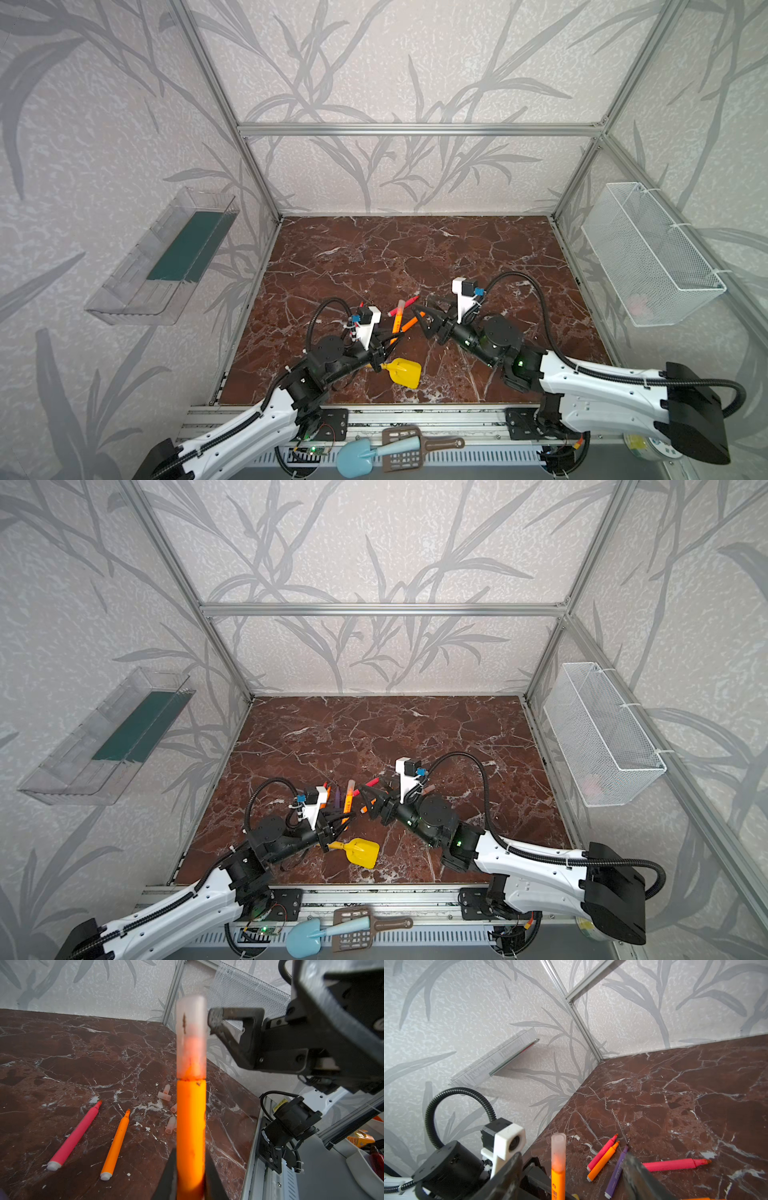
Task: Insert the pens into the pen caps
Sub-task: 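Push the pink cap down onto the orange marker tip with the right gripper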
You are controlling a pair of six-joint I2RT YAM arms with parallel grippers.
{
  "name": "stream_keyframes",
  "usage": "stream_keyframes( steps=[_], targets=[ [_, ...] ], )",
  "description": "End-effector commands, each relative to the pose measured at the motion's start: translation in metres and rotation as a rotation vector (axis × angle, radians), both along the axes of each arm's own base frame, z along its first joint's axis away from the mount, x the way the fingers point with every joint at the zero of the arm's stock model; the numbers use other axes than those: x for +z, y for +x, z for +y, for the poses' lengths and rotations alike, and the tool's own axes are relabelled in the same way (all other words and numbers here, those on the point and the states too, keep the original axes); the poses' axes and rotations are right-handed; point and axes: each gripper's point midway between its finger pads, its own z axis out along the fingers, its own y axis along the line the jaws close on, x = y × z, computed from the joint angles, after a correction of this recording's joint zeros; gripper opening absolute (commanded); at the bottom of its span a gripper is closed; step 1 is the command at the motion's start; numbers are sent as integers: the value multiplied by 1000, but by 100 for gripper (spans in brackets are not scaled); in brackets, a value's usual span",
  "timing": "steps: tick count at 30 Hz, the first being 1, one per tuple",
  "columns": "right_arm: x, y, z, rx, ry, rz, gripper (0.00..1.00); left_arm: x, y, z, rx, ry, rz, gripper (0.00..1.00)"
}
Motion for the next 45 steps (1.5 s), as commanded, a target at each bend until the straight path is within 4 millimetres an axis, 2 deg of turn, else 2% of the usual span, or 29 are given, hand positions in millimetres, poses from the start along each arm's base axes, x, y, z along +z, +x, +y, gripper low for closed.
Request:
stream_keyframes(
  steps=[1, 6, 8, 12, 17, 19, 23, 27, 30, 35, 42, 45],
  targets=[
    [3, 4, 2, -19, -44, 9, 75, 9, -9, -7, -70, -2, -84, 0],
    [-5, 10, 23, 2, -96, 64, 70, 10, -8, -11, -76, -1, -87, 0],
    [-4, 11, 30, 16, -90, 61, 62, 7, -7, -13, -76, 9, -84, 0],
    [-7, 13, 40, 32, -88, 70, 52, 5, -3, -14, -65, 24, -75, 0],
    [-15, 14, 49, 49, -96, 86, 47, 7, -2, -14, -59, 17, -78, 0],
    [-17, 15, 50, 49, -97, 86, 41, 7, -2, -14, -57, 19, -78, 0],
    [-19, 14, 52, 58, -99, 89, 22, 6, 0, -12, -43, 24, -75, 0],
    [-34, 9, 55, 96, -141, 115, 2, 5, 8, -8, 10, 27, -65, 0],
    [-55, -1, 56, 123, -152, 175, 0, 12, 20, -1, 95, 4, -52, 0],
    [-88, -15, 56, 151, -194, 228, 0, 35, 38, 8, 206, -27, -57, 0],
    [-108, -39, 65, 172, -218, 244, 0, 75, 51, 3, 228, -42, -92, 0],
    [-125, -44, 64, 123, -241, 307, 0, 84, 74, 19, 381, 47, -130, 0]
  ],
)
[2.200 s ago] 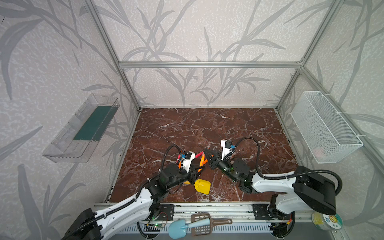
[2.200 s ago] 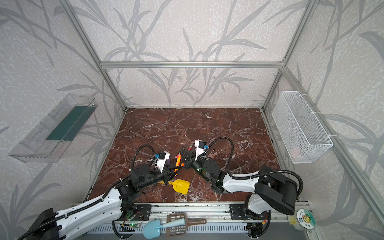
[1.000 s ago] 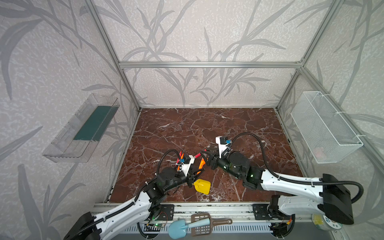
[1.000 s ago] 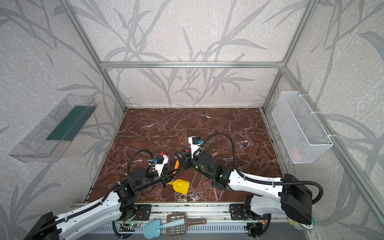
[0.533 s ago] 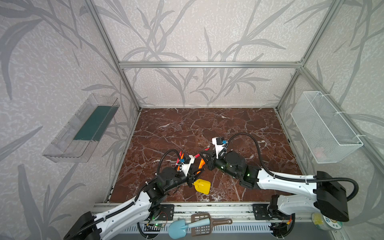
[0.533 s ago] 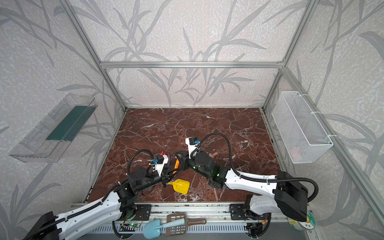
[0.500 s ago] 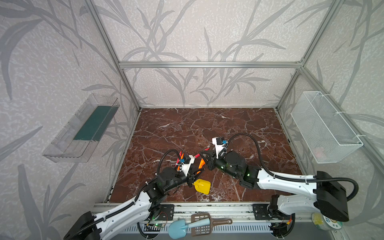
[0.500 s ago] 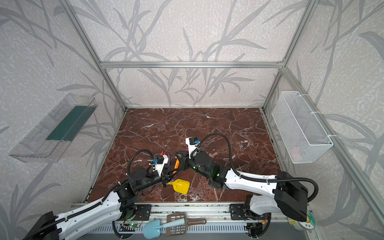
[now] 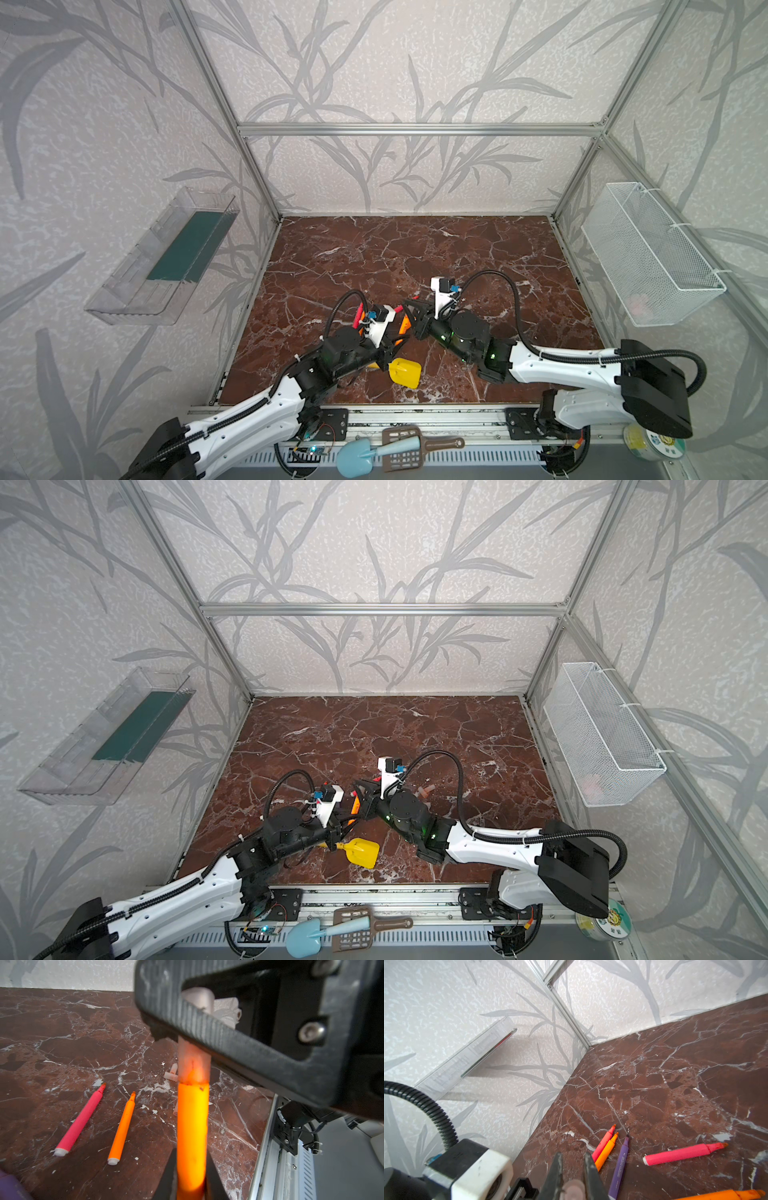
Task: Insert the pens into the pen caps
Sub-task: 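Push the pink cap down onto the orange marker tip with the right gripper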
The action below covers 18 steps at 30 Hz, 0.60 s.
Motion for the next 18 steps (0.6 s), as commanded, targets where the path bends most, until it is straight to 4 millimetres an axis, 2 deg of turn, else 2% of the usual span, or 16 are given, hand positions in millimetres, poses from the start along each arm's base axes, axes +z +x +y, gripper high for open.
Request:
stream_keyframes(
  steps=[1, 4, 10, 13, 18],
  targets=[
    [-86, -64, 21, 175, -208, 191, 0, 100, 64, 35, 366, -86, -259, 0],
    [-97, -67, 29, 161, -232, 232, 0, 109, 79, 51, 487, -33, -309, 0],
    [-107, -63, 20, 109, -243, 259, 0, 120, 80, 58, 520, -39, -314, 0],
    [-97, -69, 23, 170, -192, 187, 0, 119, 82, 57, 493, -55, -268, 0],
    [-78, -85, 32, 308, -89, 33, 0, 122, 75, 45, 299, -169, -180, 0]
  ],
)
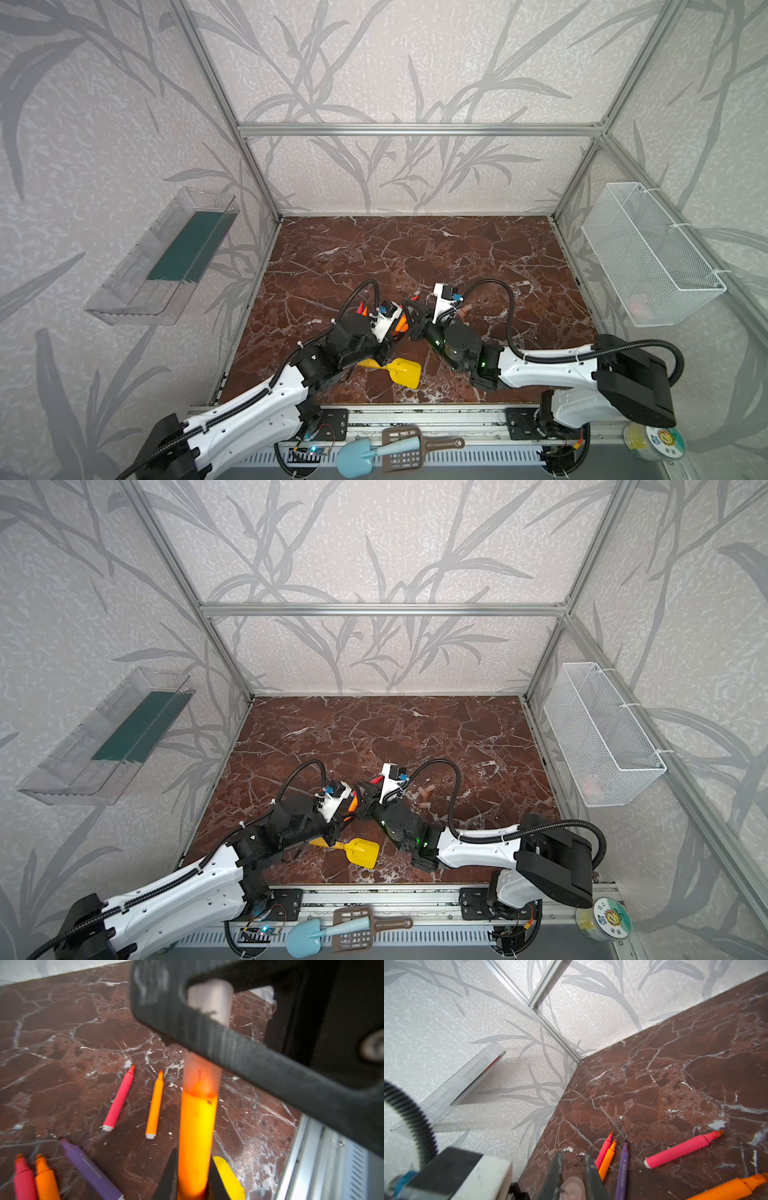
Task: Insert the pens into the pen caps
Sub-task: 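Push the pink cap down onto the orange marker tip with the right gripper, then open the right gripper and withdraw it while the left holds the capped marker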
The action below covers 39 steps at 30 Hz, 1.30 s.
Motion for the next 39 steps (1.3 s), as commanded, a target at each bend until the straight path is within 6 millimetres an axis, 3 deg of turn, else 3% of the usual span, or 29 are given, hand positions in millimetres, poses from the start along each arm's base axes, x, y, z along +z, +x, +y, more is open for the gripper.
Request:
stream_keyframes(
  steps=[1, 6, 11, 16, 19, 22, 24, 28, 32, 36, 39],
  targets=[
    [-61, -86, 33, 411, -168, -7, 0, 137, 64, 31, 291, -390, -231, 0],
    [-60, -93, 35, 452, -149, -50, 0, 135, 66, 41, 331, -353, -250, 0],
    [-103, -72, 24, 261, -349, 199, 0, 127, 79, 59, 447, -292, -276, 0],
    [-97, -57, 10, 148, -306, 183, 0, 115, 81, 57, 448, -263, -247, 0],
    [-83, -39, -13, 61, -341, 166, 17, 95, 77, 50, 417, -251, -181, 0],
    [-60, -12, -38, 9, -370, 161, 51, 69, 77, 48, 416, -226, -125, 0],
    [-42, 7, -62, -23, -394, 157, 76, 50, 80, 50, 440, -191, -82, 0],
    [-11, 36, -127, -156, -474, 137, 97, 25, 89, 62, 537, -121, -23, 0],
    [-6, 55, -196, -308, -578, 115, 99, 7, 105, 96, 736, -10, 36, 0],
    [-25, 62, -275, -540, -667, 163, 99, -17, 117, 128, 877, 66, 143, 0],
    [-46, 53, -334, -749, -706, 231, 99, -34, 122, 157, 994, 131, 216, 0]
  ],
)
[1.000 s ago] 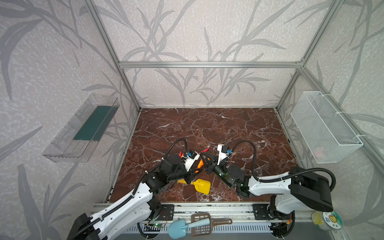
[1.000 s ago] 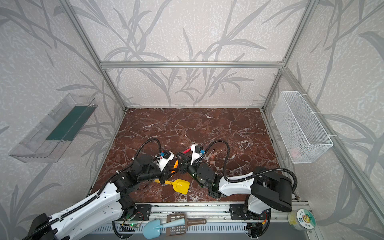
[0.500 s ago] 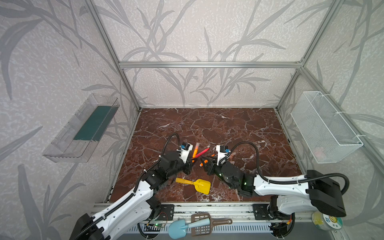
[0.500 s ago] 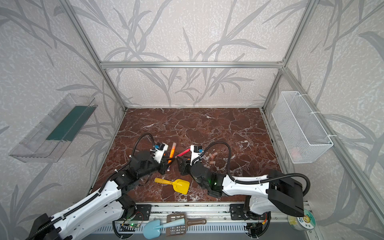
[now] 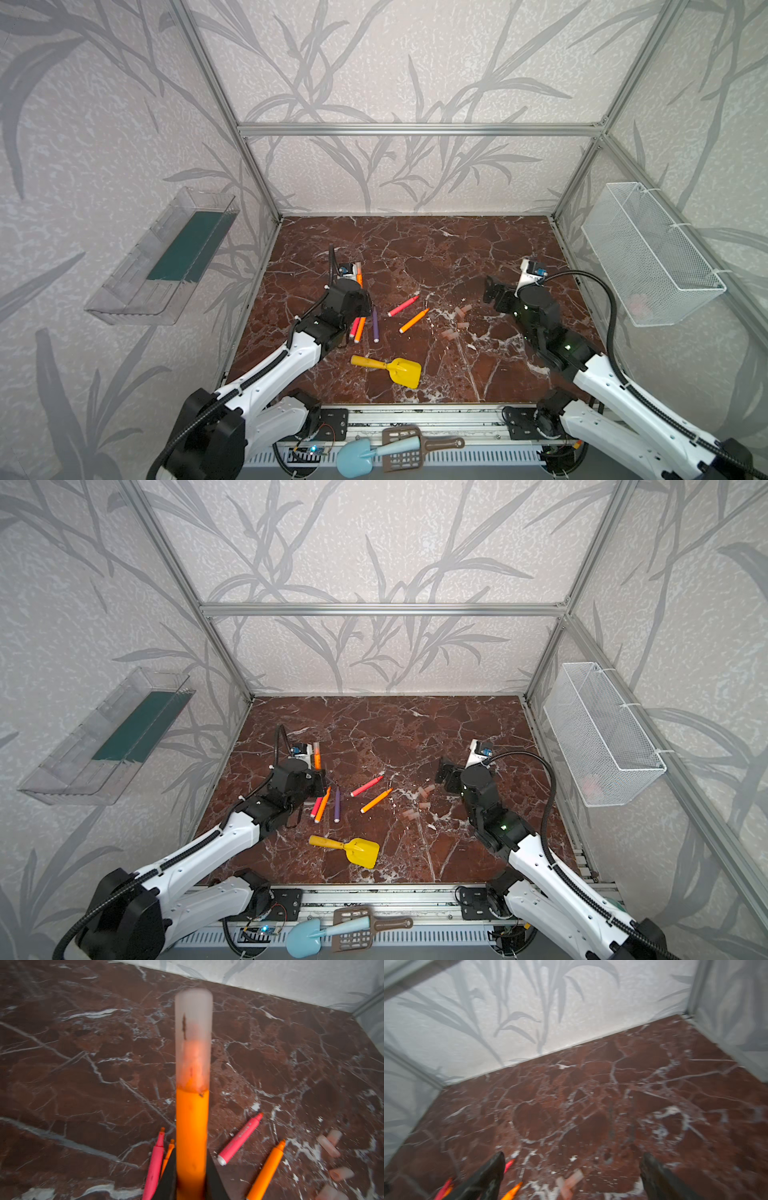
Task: Insert the pens into the pen caps
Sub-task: 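Open the right gripper and withdraw it while the left holds the capped marker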
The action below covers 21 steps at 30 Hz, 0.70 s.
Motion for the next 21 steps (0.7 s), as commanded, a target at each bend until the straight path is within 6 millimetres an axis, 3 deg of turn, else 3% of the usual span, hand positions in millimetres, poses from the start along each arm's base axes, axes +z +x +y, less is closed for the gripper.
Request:
stream_keyframes(
  steps=[1, 5, 8, 17, 21],
  targets=[
    [-41, -19, -53, -175, -108, 98, 99, -19, -1, 39, 174, 51, 107, 0],
    [-58, -19, -57, -179, -92, 34, 99, -37, 4, 61, 246, 1, 188, 0],
    [-58, -22, -60, -191, -91, 51, 99, -48, 6, 74, 288, -11, 236, 0],
    [-62, -22, -50, -125, -70, 35, 99, -68, 17, 79, 309, -6, 322, 0],
    [-63, -21, -47, -110, -66, 35, 99, -80, 13, 85, 343, 5, 383, 0]
  ],
)
